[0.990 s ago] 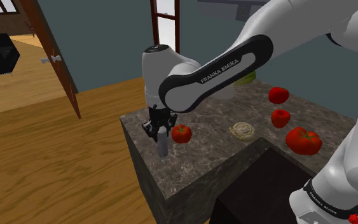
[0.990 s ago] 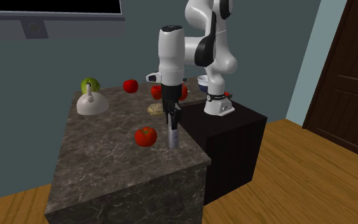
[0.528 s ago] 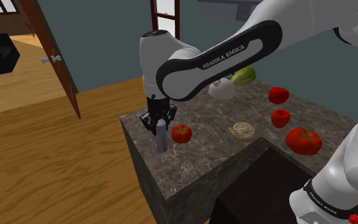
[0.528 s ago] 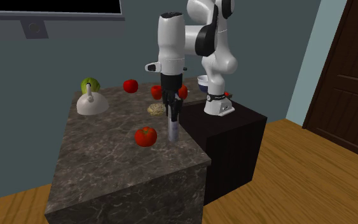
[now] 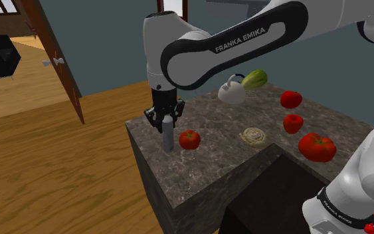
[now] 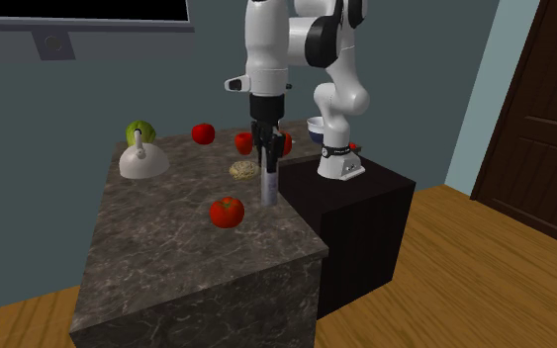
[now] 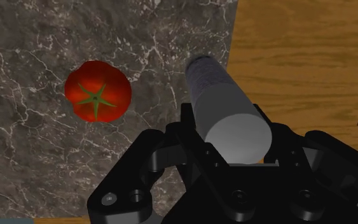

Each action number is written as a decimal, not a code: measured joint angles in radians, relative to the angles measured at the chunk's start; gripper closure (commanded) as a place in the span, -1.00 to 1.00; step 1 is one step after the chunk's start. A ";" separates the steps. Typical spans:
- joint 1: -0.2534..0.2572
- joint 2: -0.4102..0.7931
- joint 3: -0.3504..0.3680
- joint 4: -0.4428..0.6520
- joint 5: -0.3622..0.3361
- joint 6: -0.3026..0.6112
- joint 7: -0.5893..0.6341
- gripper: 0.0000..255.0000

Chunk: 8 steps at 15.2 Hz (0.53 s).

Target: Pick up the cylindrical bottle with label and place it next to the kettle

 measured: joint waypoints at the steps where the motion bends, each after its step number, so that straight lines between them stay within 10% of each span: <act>1: 0.000 0.000 0.000 0.014 0.001 -0.014 -0.002 1.00; 8: -0.003 -0.020 0.002 0.085 0.014 -0.103 -0.012 1.00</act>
